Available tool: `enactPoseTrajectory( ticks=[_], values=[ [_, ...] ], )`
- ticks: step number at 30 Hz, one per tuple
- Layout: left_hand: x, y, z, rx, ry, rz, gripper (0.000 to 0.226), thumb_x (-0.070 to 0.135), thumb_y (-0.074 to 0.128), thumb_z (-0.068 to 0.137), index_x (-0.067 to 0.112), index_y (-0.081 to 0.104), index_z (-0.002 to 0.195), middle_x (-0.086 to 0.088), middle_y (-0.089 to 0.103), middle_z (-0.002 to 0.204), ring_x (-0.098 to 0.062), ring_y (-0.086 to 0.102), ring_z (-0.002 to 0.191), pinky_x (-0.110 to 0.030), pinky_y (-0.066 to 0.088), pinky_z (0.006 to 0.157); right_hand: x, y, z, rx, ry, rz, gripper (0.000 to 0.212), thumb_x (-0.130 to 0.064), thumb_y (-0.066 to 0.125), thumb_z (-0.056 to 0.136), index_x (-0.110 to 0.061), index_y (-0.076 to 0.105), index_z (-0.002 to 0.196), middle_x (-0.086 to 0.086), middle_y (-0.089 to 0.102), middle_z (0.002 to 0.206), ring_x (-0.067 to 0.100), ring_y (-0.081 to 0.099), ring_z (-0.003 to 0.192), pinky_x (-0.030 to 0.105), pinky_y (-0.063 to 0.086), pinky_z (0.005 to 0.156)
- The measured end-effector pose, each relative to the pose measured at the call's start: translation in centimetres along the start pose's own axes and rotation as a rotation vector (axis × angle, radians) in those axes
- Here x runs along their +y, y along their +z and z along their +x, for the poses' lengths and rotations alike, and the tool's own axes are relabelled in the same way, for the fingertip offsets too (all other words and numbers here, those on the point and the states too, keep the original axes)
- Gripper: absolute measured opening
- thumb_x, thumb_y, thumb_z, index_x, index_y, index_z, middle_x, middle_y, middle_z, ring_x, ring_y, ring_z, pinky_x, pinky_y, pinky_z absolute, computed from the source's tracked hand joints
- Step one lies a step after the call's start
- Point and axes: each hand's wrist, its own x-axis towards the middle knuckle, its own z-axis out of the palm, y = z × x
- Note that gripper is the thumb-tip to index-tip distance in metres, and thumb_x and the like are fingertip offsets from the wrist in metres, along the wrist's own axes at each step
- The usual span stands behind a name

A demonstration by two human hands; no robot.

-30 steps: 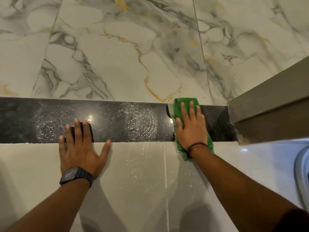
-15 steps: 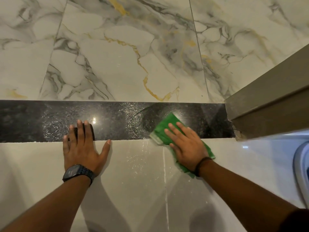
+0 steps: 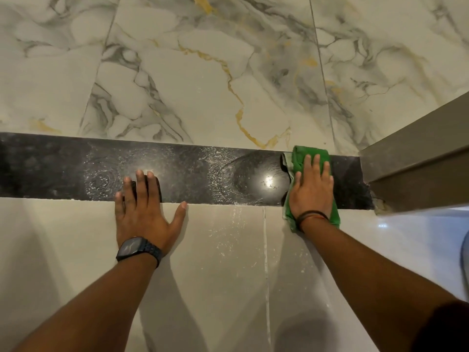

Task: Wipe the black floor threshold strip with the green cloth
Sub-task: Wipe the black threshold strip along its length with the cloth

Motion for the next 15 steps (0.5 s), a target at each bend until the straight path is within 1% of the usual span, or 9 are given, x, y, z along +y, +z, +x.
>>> enactPoseTrajectory(
  ticks=[4, 6, 8, 10, 12, 15],
  values=[
    [0.1, -0.4, 0.0, -0.006, 0.008, -0.003, 0.091, 0.072, 0.019, 0.086, 0.012, 0.008, 0.154, -0.012, 0.009, 0.162, -0.032, 0.004, 0.148, -0.047, 0.002, 0.119, -4.6, 0.7, 0.3, -0.048, -0.104, -0.026, 0.053, -0.032, 0.020, 0.099, -0.016, 0.010, 0.149, 0.010, 0.011, 0.159, 0.031, 0.004, 0.145, 0.047, 0.007, 0.117],
    [0.0, -0.5, -0.1, -0.014, 0.022, -0.006, 0.092, 0.072, 0.021, 0.085, 0.011, 0.009, 0.154, -0.012, 0.009, 0.162, -0.032, 0.004, 0.148, -0.047, 0.002, 0.120, -7.0, 1.2, -0.1, -0.087, -0.203, -0.051, 0.053, -0.033, 0.016, 0.100, -0.018, 0.005, 0.149, 0.008, 0.006, 0.159, 0.029, 0.000, 0.145, 0.046, 0.005, 0.118],
    [-0.3, -0.6, -0.3, -0.018, 0.031, -0.010, 0.093, 0.072, 0.023, 0.085, 0.011, 0.010, 0.153, -0.013, 0.009, 0.162, -0.032, 0.004, 0.148, -0.048, 0.003, 0.120, -9.2, 1.7, -1.2, -0.129, -0.347, -0.063, 0.052, -0.035, 0.015, 0.100, -0.022, 0.001, 0.148, 0.006, 0.002, 0.159, 0.028, -0.004, 0.144, 0.046, 0.002, 0.118],
    [-0.7, -0.6, -0.6, -0.017, 0.005, 0.001, 0.094, 0.073, 0.022, 0.084, 0.011, 0.010, 0.153, -0.013, 0.010, 0.162, -0.032, 0.005, 0.148, -0.048, 0.004, 0.119, -10.6, 2.0, -2.9, -0.161, -0.531, -0.078, 0.053, -0.033, 0.019, 0.100, -0.023, 0.002, 0.148, 0.004, 0.005, 0.159, 0.027, -0.004, 0.144, 0.045, -0.001, 0.116],
    [-1.3, -0.7, -0.9, -0.017, -0.037, -0.001, 0.095, 0.074, 0.020, 0.084, 0.012, 0.008, 0.154, -0.012, 0.009, 0.162, -0.031, 0.004, 0.149, -0.049, 0.003, 0.119, -10.5, 2.0, -4.7, -0.188, -0.688, -0.104, 0.053, -0.033, 0.023, 0.099, -0.024, 0.006, 0.149, 0.001, 0.010, 0.159, 0.025, -0.001, 0.145, 0.045, -0.003, 0.115],
    [-2.5, -0.7, -1.3, -0.025, -0.071, -0.004, 0.093, 0.075, 0.016, 0.083, 0.016, 0.004, 0.154, -0.011, 0.006, 0.163, -0.030, 0.002, 0.149, -0.049, 0.001, 0.119, -8.6, 1.3, -6.6, -0.227, -0.801, -0.102, 0.052, -0.035, 0.026, 0.099, -0.027, 0.013, 0.148, -0.004, 0.016, 0.158, 0.021, 0.004, 0.145, 0.044, 0.000, 0.116]
  ],
)
